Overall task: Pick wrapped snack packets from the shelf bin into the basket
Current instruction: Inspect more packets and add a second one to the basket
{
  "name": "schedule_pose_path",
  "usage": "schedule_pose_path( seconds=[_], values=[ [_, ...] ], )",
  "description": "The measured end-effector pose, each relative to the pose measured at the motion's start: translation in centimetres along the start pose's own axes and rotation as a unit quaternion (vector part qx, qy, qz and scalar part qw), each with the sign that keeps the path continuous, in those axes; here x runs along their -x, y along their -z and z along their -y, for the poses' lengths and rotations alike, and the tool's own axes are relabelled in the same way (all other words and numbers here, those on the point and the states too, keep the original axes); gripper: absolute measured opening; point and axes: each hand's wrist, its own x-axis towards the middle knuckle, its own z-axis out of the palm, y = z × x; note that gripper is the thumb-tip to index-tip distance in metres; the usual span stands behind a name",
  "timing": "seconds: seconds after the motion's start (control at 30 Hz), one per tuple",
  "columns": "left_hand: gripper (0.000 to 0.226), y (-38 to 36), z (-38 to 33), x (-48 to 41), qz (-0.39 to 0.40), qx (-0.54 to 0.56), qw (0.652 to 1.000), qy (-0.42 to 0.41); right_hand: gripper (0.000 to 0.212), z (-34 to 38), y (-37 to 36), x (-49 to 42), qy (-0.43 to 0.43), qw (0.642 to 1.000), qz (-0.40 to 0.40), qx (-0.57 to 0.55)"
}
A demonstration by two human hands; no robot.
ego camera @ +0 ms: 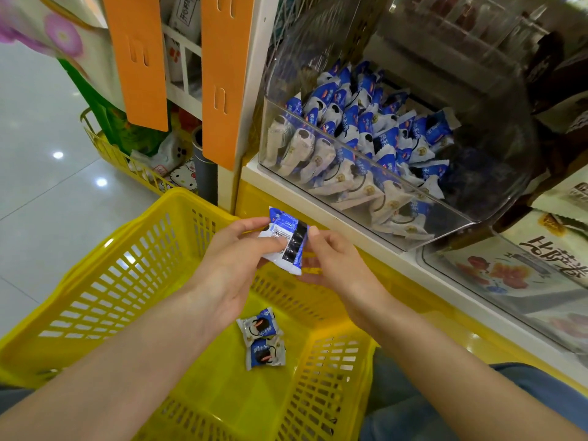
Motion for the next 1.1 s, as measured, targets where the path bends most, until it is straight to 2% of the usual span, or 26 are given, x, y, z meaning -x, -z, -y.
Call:
schedule_pose_path(
  seconds=[0.07, 0.1, 0.2, 0.3, 0.43, 0.53, 0.63, 0.73, 0.8, 0.97, 1.03, 1.1],
  values=[
    [0.030, -0.1, 0.3, 0.1, 0.015, -0.056, 0.998, -0.028, 0.032, 0.1, 0.1, 0.0, -0.003, 0.998, 0.040, -0.054],
    [0.030, 0.0, 0.5, 0.1, 0.013, -0.113, 0.992, -0.059, 0.032, 0.1, 0.1, -0.1, 0.011, 0.998, 0.034, -0.059],
    [0.030, 0.2, 1.1, -0.1, -0.013, -0.281, 0.945, -0.168, 0.024, -0.1, -0.1, -0.3, 0.080, 0.996, -0.031, 0.012],
    [0.032, 0.2, 1.5, 0.2, -0.012, -0.328, 0.919, -0.220, 0.012, -0.1, -0.4, -0.1, 0.130, 0.987, -0.058, 0.075],
    [0.035, 0.1, 1.7, 0.9, 0.021, -0.356, 0.907, -0.223, 0.009, -0.1, -0.5, 0.1, 0.140, 0.983, -0.062, 0.102],
    [0.028, 0.1, 1.6, 0.9, 0.034, -0.363, 0.906, -0.216, 0.015, -0.1, -0.5, 0.1, 0.139, 0.984, -0.055, 0.094],
    [0.016, 0.0, 1.5, 1.1, 0.058, -0.370, 0.908, -0.189, 0.027, 0.0, -0.3, 0.2, 0.075, 0.997, 0.010, 0.023],
    [0.009, 0.0, 1.5, 1.1, 0.061, -0.379, 0.909, -0.162, 0.028, 0.2, -0.2, 0.4, 0.037, 0.998, 0.055, -0.022],
    [0.009, 0.2, 1.4, 1.0, 0.048, -0.429, 0.884, -0.180, 0.024, 0.1, -0.3, 0.3, 0.058, 0.997, 0.042, 0.003],
    [0.014, 0.7, 0.7, 0.8, 0.025, -0.571, 0.769, -0.286, 0.024, -0.3, -0.5, 0.6, 0.179, 0.971, -0.019, 0.159],
    [0.014, 0.7, 0.3, 0.7, 0.010, -0.575, 0.754, -0.317, 0.022, -0.1, -0.4, 0.7, 0.229, 0.949, -0.021, 0.215],
    [0.017, 0.6, 0.0, 0.7, -0.001, -0.551, 0.767, -0.330, 0.017, 0.0, -0.2, 0.7, 0.261, 0.934, -0.025, 0.245]
  ],
)
